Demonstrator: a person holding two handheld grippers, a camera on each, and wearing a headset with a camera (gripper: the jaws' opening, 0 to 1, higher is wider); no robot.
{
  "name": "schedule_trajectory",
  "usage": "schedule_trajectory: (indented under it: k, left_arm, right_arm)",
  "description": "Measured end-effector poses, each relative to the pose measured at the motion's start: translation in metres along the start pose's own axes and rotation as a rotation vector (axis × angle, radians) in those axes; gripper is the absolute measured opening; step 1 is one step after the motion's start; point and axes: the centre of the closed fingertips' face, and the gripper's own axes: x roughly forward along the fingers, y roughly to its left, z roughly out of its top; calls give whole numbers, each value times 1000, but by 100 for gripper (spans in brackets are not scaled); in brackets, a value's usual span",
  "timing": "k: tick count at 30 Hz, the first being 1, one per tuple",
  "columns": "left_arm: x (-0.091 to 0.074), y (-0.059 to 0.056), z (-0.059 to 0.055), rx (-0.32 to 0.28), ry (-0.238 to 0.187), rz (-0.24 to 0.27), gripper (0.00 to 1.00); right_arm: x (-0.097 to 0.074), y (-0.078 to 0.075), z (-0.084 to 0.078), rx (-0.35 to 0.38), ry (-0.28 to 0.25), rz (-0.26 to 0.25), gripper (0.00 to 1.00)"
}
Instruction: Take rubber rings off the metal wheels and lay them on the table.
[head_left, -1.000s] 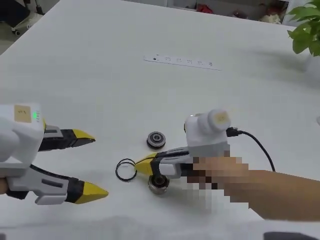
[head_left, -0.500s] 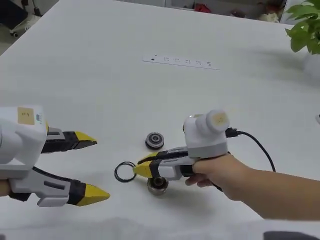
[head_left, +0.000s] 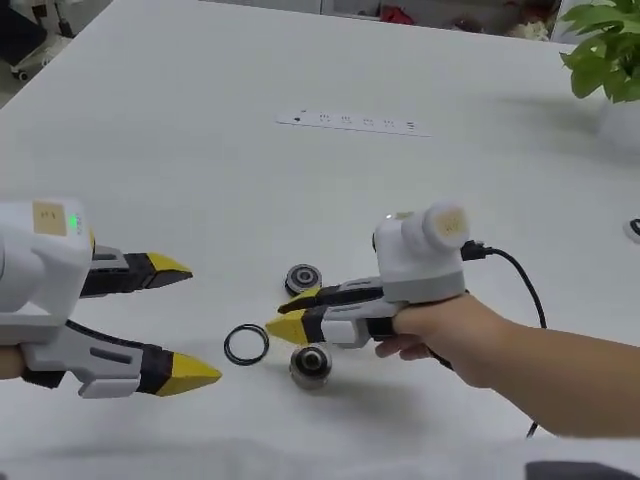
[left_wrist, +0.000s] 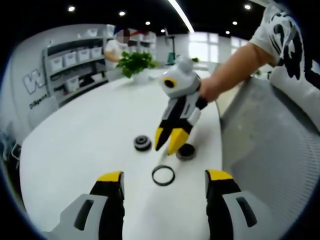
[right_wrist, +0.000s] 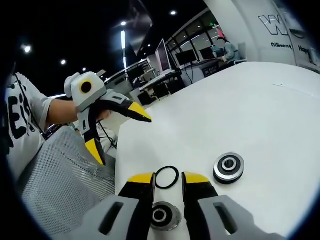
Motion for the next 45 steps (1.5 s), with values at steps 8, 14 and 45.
schedule_trajectory:
  k: [8,14,45]
  left_arm:
    - [5,7,9,12,-5,2,66]
    - [8,12,16,16,-14,0,64]
    - [39,32,28,13,-8,-28,58]
  right_arm:
    - [-15,-7,5,-26,-16,-33,22]
    - [-27,-13,11,-46,-40,-64,23]
    - [-56,-45,15,-80,-58,-162,29]
